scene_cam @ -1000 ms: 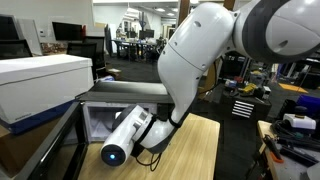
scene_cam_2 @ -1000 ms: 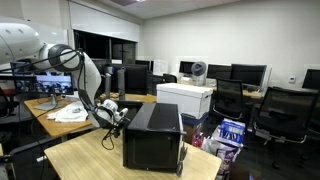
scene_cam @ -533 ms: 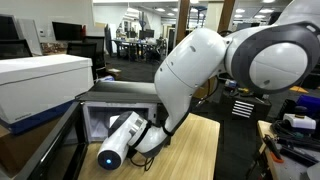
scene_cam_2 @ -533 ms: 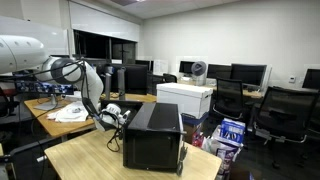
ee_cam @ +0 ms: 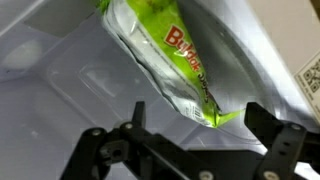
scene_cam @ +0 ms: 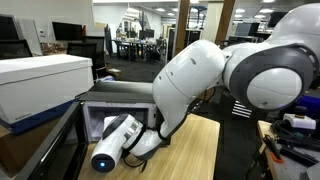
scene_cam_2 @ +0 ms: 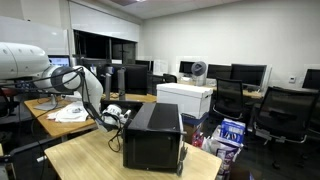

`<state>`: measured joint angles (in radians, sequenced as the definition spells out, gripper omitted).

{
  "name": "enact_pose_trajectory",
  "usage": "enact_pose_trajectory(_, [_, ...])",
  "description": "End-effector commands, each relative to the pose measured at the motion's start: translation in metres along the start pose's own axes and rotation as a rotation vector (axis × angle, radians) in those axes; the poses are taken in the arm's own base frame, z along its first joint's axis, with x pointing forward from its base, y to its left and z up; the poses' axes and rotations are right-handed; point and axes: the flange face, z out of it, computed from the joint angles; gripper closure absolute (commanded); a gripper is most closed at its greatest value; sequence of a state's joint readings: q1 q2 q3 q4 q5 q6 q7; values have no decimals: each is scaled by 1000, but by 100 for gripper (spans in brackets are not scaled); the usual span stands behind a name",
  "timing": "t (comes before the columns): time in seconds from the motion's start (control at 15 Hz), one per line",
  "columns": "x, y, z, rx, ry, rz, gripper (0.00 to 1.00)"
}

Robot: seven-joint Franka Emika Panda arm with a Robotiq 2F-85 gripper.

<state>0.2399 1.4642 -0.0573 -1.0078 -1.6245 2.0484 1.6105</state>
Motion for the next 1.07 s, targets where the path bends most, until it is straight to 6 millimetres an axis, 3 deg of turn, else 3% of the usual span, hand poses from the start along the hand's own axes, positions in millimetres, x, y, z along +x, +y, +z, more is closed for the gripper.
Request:
enact_pose_trajectory(0.0, [10, 13, 15, -63, 30, 17, 0])
enact_pose_trajectory(0.47, [8, 32, 38, -142, 1, -17, 0])
enact_pose_trajectory(0.53, [6, 31, 39, -127, -13, -41, 8])
enact_pose_trajectory(0.6, [6, 31, 40, -128, -17, -51, 2])
enact_pose_trajectory(1.0, [3, 34, 46, -120, -69, -149, 0])
